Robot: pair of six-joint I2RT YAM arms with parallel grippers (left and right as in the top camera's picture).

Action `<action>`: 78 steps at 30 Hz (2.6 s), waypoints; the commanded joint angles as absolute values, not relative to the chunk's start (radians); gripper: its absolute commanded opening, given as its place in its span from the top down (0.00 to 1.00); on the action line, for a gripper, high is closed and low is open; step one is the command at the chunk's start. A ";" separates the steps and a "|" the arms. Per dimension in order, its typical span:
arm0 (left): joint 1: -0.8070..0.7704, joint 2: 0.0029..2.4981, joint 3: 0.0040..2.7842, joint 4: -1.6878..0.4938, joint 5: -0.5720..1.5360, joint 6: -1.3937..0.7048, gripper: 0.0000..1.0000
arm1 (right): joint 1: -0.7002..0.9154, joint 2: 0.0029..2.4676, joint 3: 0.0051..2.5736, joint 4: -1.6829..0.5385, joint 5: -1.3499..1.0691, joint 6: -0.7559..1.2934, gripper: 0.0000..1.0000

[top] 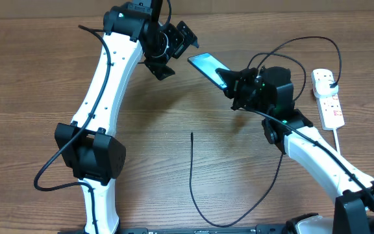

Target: Plug charger to phone and switch on socket

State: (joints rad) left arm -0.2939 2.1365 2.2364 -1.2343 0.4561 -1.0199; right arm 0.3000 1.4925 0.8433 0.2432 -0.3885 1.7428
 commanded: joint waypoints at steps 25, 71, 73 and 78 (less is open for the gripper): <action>-0.348 2.133 2.244 -1.139 0.488 -1.284 0.00 | 0.292 1.485 0.858 0.374 -0.447 2.069 0.96; -0.377 2.138 2.244 -1.127 0.419 -1.309 0.20 | 0.292 1.485 0.858 0.445 -0.509 2.162 0.96; -0.377 2.138 2.244 -1.127 0.419 -1.309 0.20 | 0.292 1.485 0.858 0.445 -0.502 2.162 0.96; -0.377 2.138 2.244 -1.127 0.419 -1.309 0.20 | 0.292 1.485 0.858 0.445 -0.479 2.162 0.96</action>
